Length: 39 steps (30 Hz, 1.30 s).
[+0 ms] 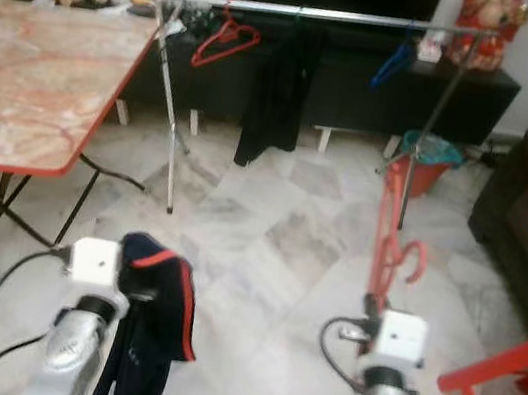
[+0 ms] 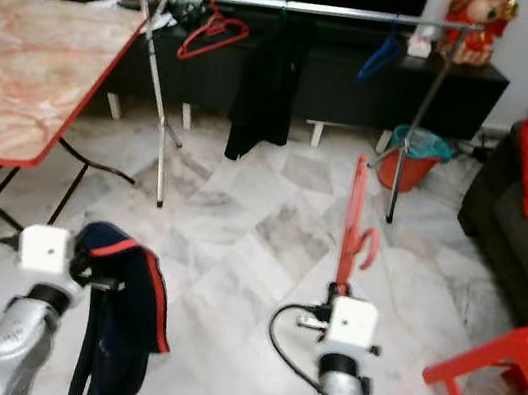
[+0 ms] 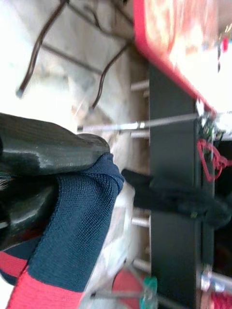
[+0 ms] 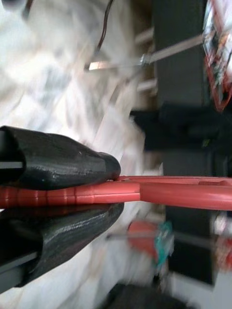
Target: Hang hanger
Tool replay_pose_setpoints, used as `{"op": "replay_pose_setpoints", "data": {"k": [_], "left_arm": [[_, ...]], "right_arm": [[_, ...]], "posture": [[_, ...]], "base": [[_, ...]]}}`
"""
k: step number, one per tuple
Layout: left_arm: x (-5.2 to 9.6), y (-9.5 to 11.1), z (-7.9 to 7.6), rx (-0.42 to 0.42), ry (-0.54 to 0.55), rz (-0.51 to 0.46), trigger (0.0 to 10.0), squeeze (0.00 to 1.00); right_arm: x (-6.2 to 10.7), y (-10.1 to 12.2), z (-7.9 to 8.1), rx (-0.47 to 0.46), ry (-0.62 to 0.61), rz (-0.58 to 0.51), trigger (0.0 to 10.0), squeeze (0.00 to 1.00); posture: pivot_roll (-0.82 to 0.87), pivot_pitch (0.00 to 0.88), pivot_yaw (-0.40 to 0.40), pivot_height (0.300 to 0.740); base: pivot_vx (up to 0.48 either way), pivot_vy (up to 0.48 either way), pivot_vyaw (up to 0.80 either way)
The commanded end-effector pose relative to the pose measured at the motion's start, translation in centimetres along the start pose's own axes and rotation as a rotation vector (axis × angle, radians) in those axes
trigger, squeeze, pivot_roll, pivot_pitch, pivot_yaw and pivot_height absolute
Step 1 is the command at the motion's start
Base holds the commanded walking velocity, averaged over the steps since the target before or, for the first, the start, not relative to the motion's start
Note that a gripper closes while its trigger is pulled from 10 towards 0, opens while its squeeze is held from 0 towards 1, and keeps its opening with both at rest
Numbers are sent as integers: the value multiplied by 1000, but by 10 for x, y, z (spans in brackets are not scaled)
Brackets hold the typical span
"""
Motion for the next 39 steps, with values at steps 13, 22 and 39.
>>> {"op": "replay_pose_setpoints", "data": {"k": [13, 22, 39], "left_arm": [[-7, 17, -5, -7, 1, -55, 10000, 0], [-8, 19, -7, -2, 2, -58, 10000, 0], [-10, 20, -5, -3, 11, -61, 10000, 0]], "right_arm": [[-7, 5, -4, 14, -6, -10, 10000, 0], [-10, 5, -8, 21, -12, -8, 10000, 0], [2, -79, -23, -29, -110, 477, 10000, 0]], "posture": [[5, 0, 29, 740], [5, 2, 26, 740], [-6, 8, 35, 740]], "base": [[0, 334, 0], [0, 334, 0], [0, 337, 0]]}}
Point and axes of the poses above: a point about 5 cm out from each wrist's last joint towards the gripper, its own x axis pointing back from the gripper into the wrist, its own y axis along the axis of the wrist's last joint, z = x × y, the point moved 2 cm from there along -x, pointing out of the wrist towards the gripper, and after that the axes turned 3 degrees about x, right-handed, at the moved point
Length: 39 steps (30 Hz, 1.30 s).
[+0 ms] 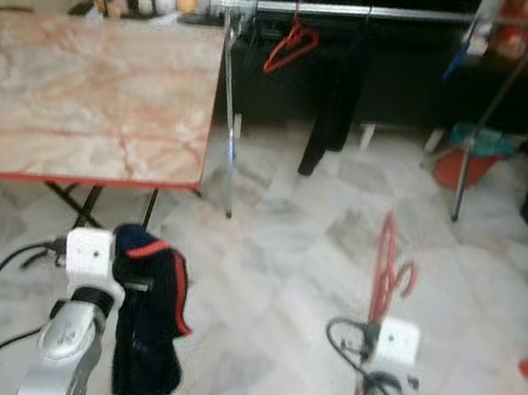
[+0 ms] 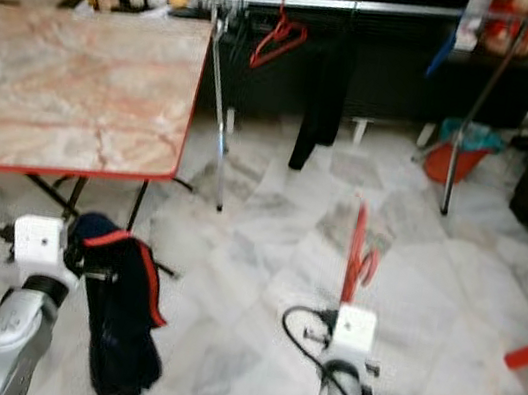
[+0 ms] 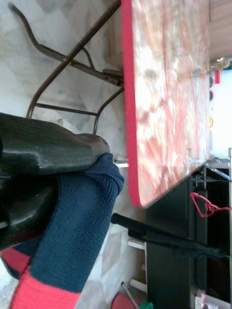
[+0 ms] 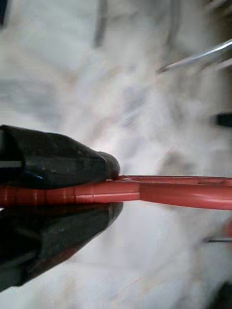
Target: Hang hanger
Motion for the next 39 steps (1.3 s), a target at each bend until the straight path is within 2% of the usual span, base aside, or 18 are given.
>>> {"op": "replay_pose_setpoints", "data": {"k": [1, 2, 3, 5, 6, 7, 11, 15, 27, 35, 39], "left_arm": [[-3, 11, 6, -34, 12, -38, 10000, 0], [-3, 11, 6, -34, 12, -38, 10000, 0], [-3, 11, 6, -34, 13, -40, 10000, 0], [-3, 11, 6, -35, 13, -40, 10000, 0], [-4, 12, 7, -36, 14, -42, 10000, 0], [-4, 12, 7, -36, 14, -42, 10000, 0], [-5, 12, 7, -36, 16, -44, 10000, 0], [-6, 13, 6, -37, 14, -46, 10000, 0], [-10, 15, 6, -36, 20, -58, 10000, 0], [-12, 18, 4, -17, 14, -72, 10000, 0], [-10, 19, -1, -25, -23, -69, 10000, 0]], "right_arm": [[-3, -9, 15, 13, 45, 83, 10000, 0], [-3, -9, 15, 13, 45, 83, 10000, 0], [0, -27, 20, 72, 78, 179, 10000, 0], [1, -32, 23, 89, 92, 207, 10000, 0], [4, -41, 28, 130, 121, 240, 10000, 0], [4, -41, 28, 130, 121, 240, 10000, 0], [13, -63, 24, 91, 105, 344, 10000, 0], [26, -83, 25, 160, 160, 390, 10000, 0], [35, -98, 18, 138, 160, 419, 10000, 0], [39, -105, 14, 114, 157, 437, 10000, 0], [43, -111, 9, 118, 151, 464, 10000, 0]], "posture": [[-6, 7, 36, 740], [-6, 7, 36, 740], [-2, 11, 43, 740], [-2, 11, 43, 740], [-2, 12, 44, 740], [-2, 12, 44, 740], [1, 9, 45, 740], [13, 1, 40, 740], [12, 0, 36, 740], [14, 0, 27, 740], [15, 0, 25, 740]], "base": [[0, 334, 0], [0, 334, 0], [0, 341, 0], [0, 341, 0], [0, 337, 0], [0, 337, 0], [0, 341, 0], [0, 339, 0], [0, 338, 184], [0, 0, 0], [0, 0, 0]]}}
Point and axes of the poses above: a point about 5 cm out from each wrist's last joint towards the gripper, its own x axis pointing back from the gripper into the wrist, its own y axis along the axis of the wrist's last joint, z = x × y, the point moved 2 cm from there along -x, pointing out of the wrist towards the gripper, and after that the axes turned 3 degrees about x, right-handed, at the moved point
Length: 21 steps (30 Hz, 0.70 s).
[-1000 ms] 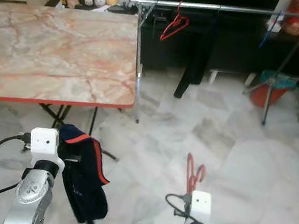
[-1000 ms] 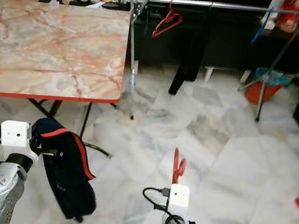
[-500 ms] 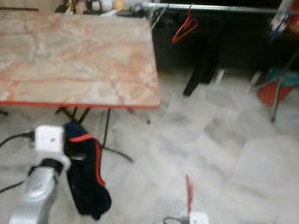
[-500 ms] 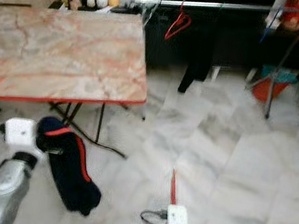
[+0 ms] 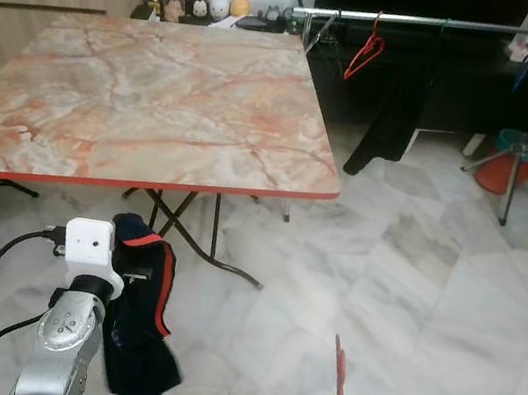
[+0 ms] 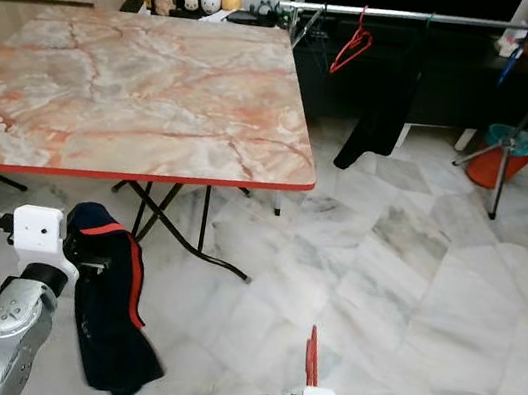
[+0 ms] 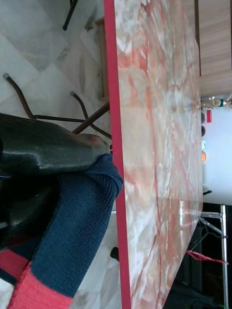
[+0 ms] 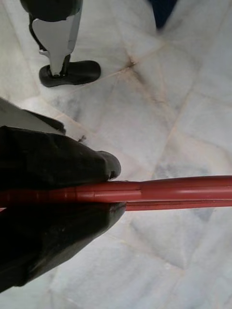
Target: Hang hanger
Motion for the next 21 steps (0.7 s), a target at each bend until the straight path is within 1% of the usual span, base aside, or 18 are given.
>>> {"op": "replay_pose_setpoints", "data": {"k": [1, 10, 16, 19, 21], "left_arm": [[-2, 10, -4, 3, -15, -39, 10000, 0], [-2, 12, -8, 3, -43, -38, 10000, 0], [-4, 15, -5, -17, -33, -47, 10000, 0], [-4, 17, -5, -24, -35, -53, 10000, 0], [-5, 20, -6, -26, -39, -63, 10000, 0]], "right_arm": [[1, -6, 2, -10, 12, 23, 10000, 0], [2, -12, 1, -24, 14, 37, 10000, 0], [2, -10, 1, 12, 14, 28, 10000, 0], [2, -9, 0, 28, 11, 26, 10000, 0], [1, -8, 1, 38, 10, 23, 10000, 0]], "posture": [[15, 0, 25, 740], [16, 0, 28, 740], [15, 0, 30, 740], [13, 0, 30, 740], [16, 0, 29, 740]], "base": [[0, 0, 0], [0, 0, 0], [0, 0, 0], [261, 0, 0], [330, 0, 619]]}}
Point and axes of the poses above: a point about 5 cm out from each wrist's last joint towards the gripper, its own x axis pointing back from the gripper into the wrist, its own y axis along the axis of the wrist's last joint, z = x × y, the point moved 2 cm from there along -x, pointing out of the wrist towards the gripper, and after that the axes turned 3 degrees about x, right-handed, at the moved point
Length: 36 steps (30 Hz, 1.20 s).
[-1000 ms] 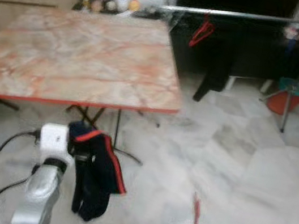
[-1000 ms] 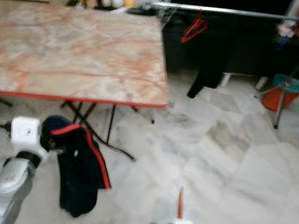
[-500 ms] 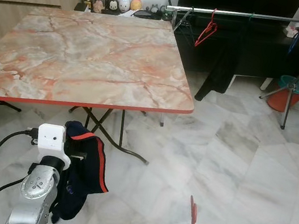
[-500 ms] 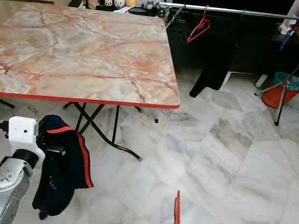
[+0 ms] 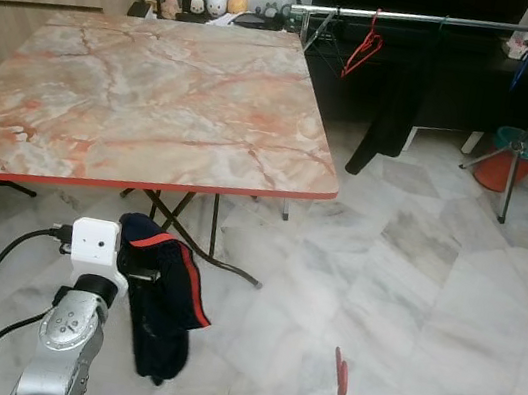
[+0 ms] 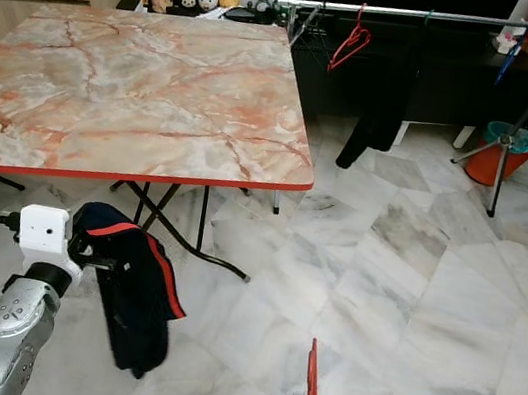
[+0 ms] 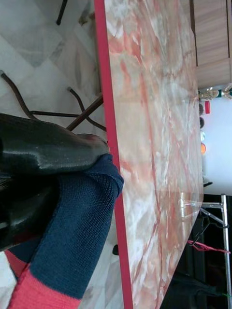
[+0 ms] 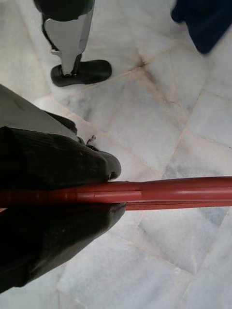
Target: Hang hanger
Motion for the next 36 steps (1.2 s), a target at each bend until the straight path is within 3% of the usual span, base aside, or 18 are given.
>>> {"op": "replay_pose_setpoints", "data": {"k": [1, 14, 23, 26, 28, 30, 33, 35, 36], "left_arm": [[-7, 24, -2, -26, -19, -82, 10000, 0], [-21, 58, -3, 6, -4, -177, 10000, 0], [-36, 86, 0, -27, -17, -245, 10000, 0], [-50, 111, -1, -49, -33, -306, 10000, 0], [-54, 117, -1, -59, -38, -317, 10000, 0], [-71, 141, -1, -84, -53, -372, 10000, 0], [-78, 147, 0, -94, -51, -382, 10000, 0], [-93, 164, -1, -98, -46, -408, 10000, 0], [-93, 164, -1, -98, -46, -408, 10000, 0]], "right_arm": [[-1, 4, 3, 12, 7, -10, 10000, 0], [-1, 2, 6, 18, 20, -2, 10000, 0], [-1, 4, 4, -4, 5, -9, 10000, 0], [-1, 6, 3, -9, -1, -11, 10000, 0], [-1, 6, 3, -12, -2, -10, 10000, 0], [-1, 6, 2, -9, -3, -7, 10000, 0], [-1, 6, 2, -10, -4, -6, 10000, 0], [-1, 7, 2, -11, -3, -7, 10000, 0], [-1, 7, 2, -11, -3, -7, 10000, 0]], "posture": [[22, 0, 27, 740], [22, 0, 28, 740], [27, 0, 30, 740], [37, 0, 23, 740], [47, 0, 18, 740], [51, 0, 17, 740], [53, 0, 19, 740], [52, 0, 21, 740], [52, 0, 21, 740]], "base": [[334, 0, 800], [333, 0, 82], [334, 0, 0], [337, 0, 0], [334, 0, 0], [334, 0, 0], [334, 0, 0], [339, 0, 0], [337, 0, 0]]}}
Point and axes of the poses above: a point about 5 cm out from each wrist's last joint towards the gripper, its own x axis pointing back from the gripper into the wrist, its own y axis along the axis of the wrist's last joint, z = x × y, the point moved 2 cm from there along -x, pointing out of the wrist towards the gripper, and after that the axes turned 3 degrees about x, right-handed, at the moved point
